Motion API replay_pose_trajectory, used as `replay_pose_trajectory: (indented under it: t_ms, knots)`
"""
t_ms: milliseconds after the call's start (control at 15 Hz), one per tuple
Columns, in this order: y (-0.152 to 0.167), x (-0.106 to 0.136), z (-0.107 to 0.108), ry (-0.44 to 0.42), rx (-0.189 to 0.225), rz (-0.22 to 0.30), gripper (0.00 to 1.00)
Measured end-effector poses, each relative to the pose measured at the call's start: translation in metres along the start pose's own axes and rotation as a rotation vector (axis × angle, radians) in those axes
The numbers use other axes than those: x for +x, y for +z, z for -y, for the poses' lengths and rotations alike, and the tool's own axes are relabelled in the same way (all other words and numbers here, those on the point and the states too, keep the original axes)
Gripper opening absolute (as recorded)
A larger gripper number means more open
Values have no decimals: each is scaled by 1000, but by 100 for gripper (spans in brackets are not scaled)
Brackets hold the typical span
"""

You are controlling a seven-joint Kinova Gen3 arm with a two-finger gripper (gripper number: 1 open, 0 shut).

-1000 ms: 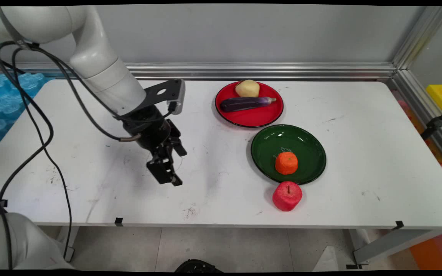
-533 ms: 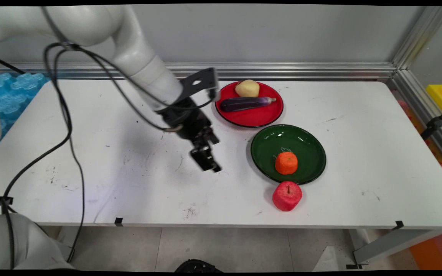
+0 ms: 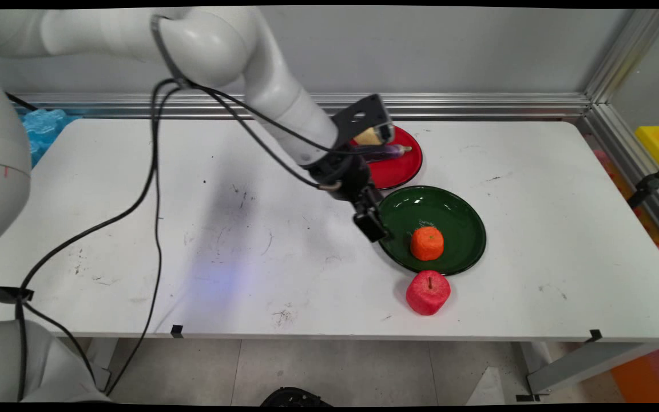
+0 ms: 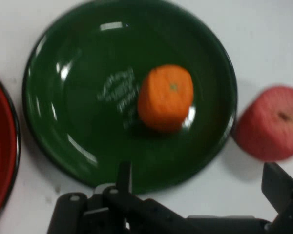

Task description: Pick up the mandarin from the green plate

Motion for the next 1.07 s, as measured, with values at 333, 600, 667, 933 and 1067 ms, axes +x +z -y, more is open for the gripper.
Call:
replay_pose_trajectory:
  t_ms: [333, 600, 667, 933, 1067]
  knots:
    - [35, 17, 8, 7, 23, -40, 100]
    - [62, 22, 8, 26, 29, -54, 100]
    - [68, 22, 8, 40, 32, -56, 100]
    - [85, 22, 4, 77, 46, -58, 100]
    - [93, 21, 1, 89, 51, -57, 100]
